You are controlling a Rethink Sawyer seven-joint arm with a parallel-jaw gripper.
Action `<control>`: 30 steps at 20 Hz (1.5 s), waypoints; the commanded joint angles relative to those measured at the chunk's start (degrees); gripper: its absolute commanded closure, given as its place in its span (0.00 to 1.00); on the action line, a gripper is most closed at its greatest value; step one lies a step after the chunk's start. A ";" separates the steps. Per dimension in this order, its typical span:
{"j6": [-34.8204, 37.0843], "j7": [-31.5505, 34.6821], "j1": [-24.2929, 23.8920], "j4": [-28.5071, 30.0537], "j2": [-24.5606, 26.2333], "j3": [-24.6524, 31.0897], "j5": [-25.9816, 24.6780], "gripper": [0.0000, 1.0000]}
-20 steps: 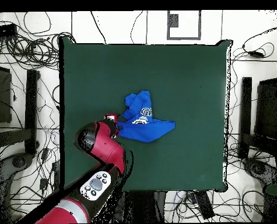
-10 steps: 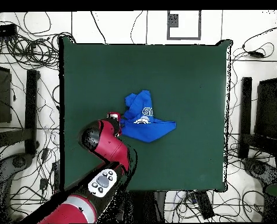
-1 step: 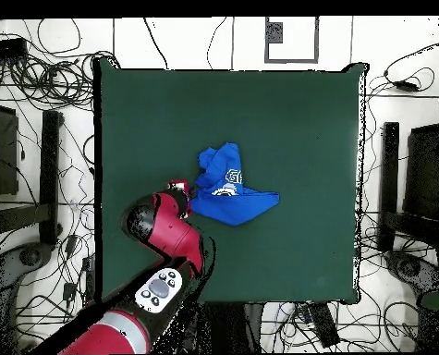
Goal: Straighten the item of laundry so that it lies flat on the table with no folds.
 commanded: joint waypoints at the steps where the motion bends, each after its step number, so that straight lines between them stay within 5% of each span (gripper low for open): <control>1: 2.63 7.15 1.95 -1.48 3.01 3.23 -1.04 1.00; 16: -0.31 6.09 0.51 -0.46 1.90 4.98 -2.33 1.00; 30: 14.27 6.93 4.03 3.53 -6.07 -1.69 -6.39 1.00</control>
